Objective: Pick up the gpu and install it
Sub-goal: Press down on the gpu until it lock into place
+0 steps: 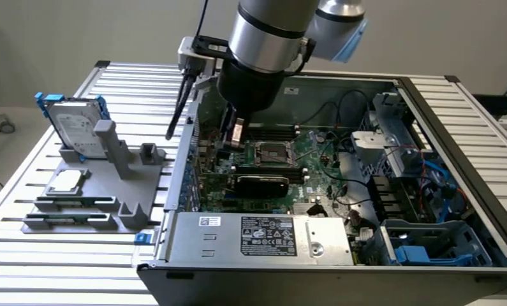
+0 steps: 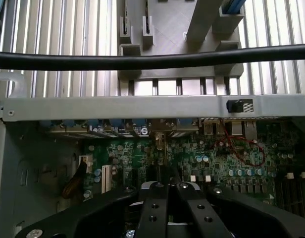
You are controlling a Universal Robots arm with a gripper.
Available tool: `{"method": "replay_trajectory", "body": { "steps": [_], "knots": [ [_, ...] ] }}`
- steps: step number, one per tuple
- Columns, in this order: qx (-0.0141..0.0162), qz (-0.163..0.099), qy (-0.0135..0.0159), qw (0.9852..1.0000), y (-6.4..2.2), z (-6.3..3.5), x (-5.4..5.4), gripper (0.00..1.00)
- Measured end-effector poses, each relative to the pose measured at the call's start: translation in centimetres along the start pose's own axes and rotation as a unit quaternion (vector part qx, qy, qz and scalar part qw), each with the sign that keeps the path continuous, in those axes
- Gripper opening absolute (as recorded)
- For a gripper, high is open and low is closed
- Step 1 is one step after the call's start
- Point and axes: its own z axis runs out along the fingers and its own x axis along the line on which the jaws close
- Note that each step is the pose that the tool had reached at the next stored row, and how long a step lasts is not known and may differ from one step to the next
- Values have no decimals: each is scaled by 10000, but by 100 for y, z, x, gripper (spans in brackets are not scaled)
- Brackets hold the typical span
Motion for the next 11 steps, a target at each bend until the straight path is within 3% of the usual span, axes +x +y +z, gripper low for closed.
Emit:
{"method": "replay_trajectory", "body": {
  "steps": [2, 5, 11],
  "knots": [
    [8, 1, 0, 10000, -69, -19, -2, 11],
    [10, -5, -20, 10000, -75, -21, 0, 11],
    [10, -5, -20, 10000, -74, -23, 0, 11]
  ]
}}
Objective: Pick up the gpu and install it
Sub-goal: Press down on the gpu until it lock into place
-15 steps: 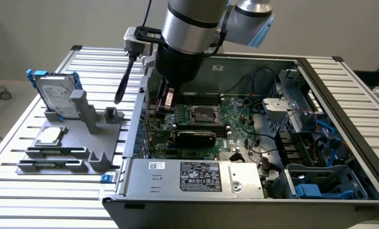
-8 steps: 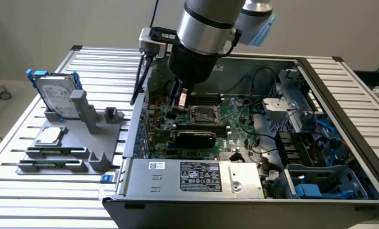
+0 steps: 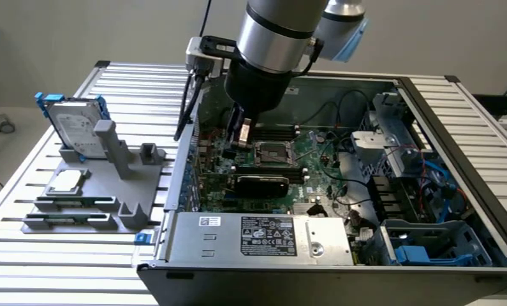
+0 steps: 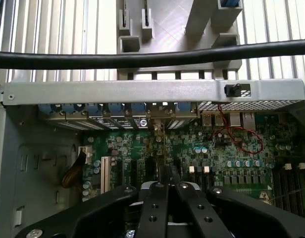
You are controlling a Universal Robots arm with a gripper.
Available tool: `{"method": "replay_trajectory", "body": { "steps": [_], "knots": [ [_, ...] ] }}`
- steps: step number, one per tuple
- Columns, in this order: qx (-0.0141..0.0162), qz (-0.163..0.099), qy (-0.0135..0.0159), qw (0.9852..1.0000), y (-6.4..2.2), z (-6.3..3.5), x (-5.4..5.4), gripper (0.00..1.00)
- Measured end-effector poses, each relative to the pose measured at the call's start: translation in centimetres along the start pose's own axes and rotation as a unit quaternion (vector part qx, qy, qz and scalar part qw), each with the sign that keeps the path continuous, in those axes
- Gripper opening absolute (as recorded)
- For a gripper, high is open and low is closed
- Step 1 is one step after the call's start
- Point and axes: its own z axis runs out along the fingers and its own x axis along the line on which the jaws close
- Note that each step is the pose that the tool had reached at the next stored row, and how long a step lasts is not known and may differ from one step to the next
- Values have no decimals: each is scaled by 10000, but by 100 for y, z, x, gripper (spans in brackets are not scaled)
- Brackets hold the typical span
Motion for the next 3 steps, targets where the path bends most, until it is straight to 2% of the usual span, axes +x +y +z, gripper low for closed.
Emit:
{"method": "replay_trajectory", "body": {
  "steps": [3],
  "knots": [
    [0, 0, 0, 10000, 0, -1, 0, 11]
  ]
}}
